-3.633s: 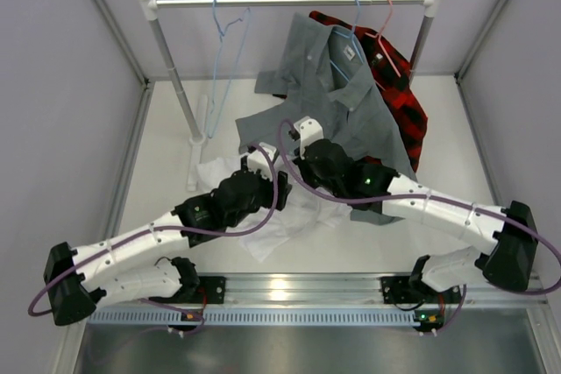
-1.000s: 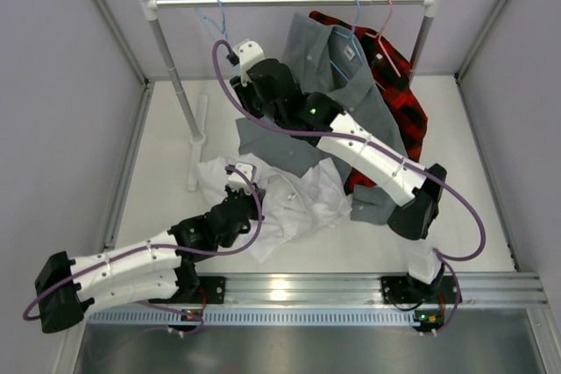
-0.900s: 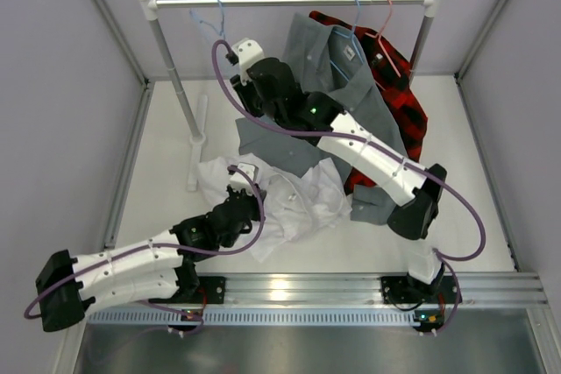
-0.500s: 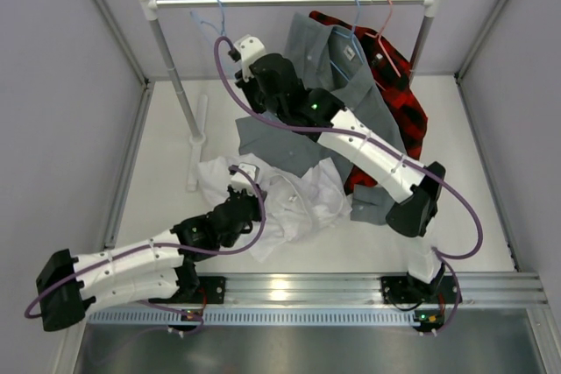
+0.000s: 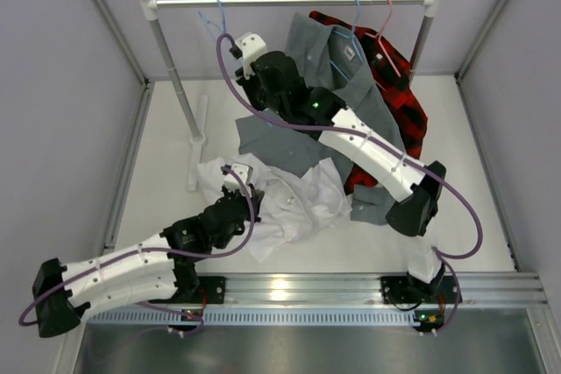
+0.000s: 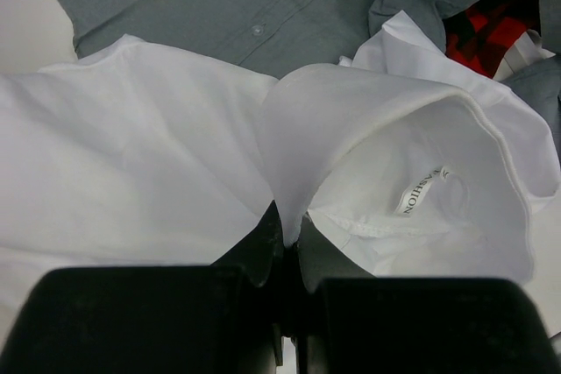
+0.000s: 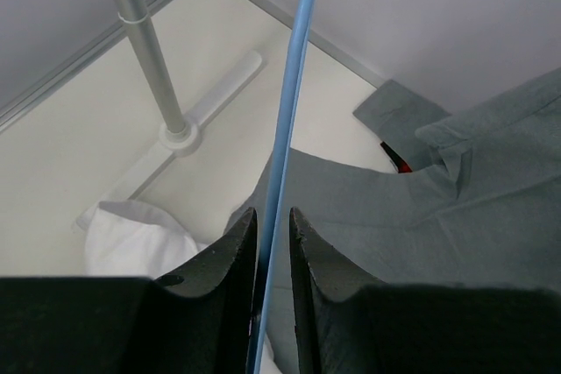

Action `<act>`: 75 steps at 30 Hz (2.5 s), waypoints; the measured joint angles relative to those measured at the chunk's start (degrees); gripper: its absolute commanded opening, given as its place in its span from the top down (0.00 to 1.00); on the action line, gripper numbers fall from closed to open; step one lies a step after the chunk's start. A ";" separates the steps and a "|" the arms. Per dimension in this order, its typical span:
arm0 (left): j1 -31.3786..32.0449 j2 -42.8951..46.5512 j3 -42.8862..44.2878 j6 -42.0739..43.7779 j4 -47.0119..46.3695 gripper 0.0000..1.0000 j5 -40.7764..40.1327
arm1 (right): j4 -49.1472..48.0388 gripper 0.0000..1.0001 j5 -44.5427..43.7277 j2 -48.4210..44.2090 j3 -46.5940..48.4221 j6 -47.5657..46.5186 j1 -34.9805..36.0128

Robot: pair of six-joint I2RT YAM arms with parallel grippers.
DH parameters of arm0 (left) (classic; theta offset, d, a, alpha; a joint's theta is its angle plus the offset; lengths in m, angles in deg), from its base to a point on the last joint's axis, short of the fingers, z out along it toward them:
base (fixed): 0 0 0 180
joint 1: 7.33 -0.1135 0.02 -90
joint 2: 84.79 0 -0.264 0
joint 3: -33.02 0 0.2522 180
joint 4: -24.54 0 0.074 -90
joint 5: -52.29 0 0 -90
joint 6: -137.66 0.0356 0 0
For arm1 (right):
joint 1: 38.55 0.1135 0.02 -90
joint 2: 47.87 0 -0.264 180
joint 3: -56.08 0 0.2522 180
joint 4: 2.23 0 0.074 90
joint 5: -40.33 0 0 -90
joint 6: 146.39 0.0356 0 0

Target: Place the shirt on the hanger

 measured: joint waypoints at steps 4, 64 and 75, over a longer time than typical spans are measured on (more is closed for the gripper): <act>0.00 1.97 0.66 0.00 1.36 1.00 0.20 | -0.61 0.84 0.09 0.00 -0.37 0.00 -0.24; -0.04 0.87 8.11 -4.61 11.76 1.00 -3.08 | -4.46 1.00 3.45 -19.76 -15.78 6.27 -0.76; -8.85 -10.71 12.74 -5.20 9.81 1.00 2.58 | 3.82 1.00 10.45 -55.32 -57.09 12.41 -1.03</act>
